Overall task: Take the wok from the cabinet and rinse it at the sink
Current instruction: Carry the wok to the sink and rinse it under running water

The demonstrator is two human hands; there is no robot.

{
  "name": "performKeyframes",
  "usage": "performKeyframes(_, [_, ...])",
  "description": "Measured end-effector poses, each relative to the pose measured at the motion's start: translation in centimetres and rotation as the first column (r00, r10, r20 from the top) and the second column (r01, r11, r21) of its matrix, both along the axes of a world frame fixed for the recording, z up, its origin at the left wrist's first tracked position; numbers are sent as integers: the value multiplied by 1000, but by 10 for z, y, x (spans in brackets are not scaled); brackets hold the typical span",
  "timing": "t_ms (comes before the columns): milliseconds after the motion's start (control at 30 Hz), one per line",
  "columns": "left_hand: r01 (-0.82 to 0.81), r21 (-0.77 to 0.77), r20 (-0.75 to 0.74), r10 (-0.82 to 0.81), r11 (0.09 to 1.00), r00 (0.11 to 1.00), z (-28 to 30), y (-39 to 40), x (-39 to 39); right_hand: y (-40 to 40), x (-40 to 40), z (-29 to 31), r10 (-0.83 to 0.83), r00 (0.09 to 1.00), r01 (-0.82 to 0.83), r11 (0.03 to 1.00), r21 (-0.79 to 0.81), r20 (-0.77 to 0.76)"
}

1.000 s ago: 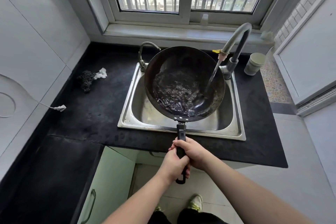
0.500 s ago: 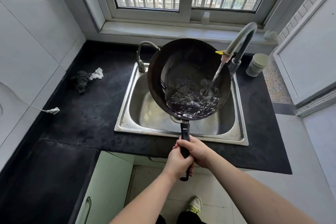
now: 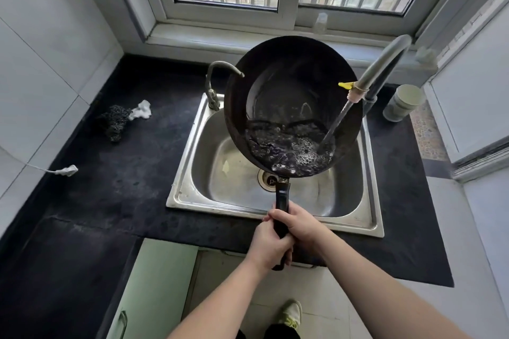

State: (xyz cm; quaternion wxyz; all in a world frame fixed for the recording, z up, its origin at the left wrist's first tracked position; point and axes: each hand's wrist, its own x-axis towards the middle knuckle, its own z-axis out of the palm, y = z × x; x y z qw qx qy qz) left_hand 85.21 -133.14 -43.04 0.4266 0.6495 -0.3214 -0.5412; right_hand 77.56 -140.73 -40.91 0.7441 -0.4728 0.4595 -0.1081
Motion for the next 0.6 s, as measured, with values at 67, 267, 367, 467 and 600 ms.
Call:
performKeyframes(67, [4, 11, -4, -4, 1000, 1000, -3, -3, 1, -3, 1, -1, 10, 1000, -10, 999, -30, -13])
performKeyframes(267, [13, 4, -36, -13, 1000, 999, -6, -9, -2, -4, -4, -3, -12, 999, 8, 997, -79, -53])
performKeyframes(367, [23, -4, -60, -23, 1000, 998, -3, -13, -4, -6, -6, -3, -49, 995, 41, 994, -98, -84])
performKeyframes(467, [31, -16, -84, -32, 999, 996, -2, -16, -7, -5, -7, -2, -80, 989, 65, 990, -127, -122])
performKeyframes(600, [38, -20, -114, -40, 999, 993, -2, -17, -13, -3, -11, 4, -98, 978, 63, 981, -184, -187])
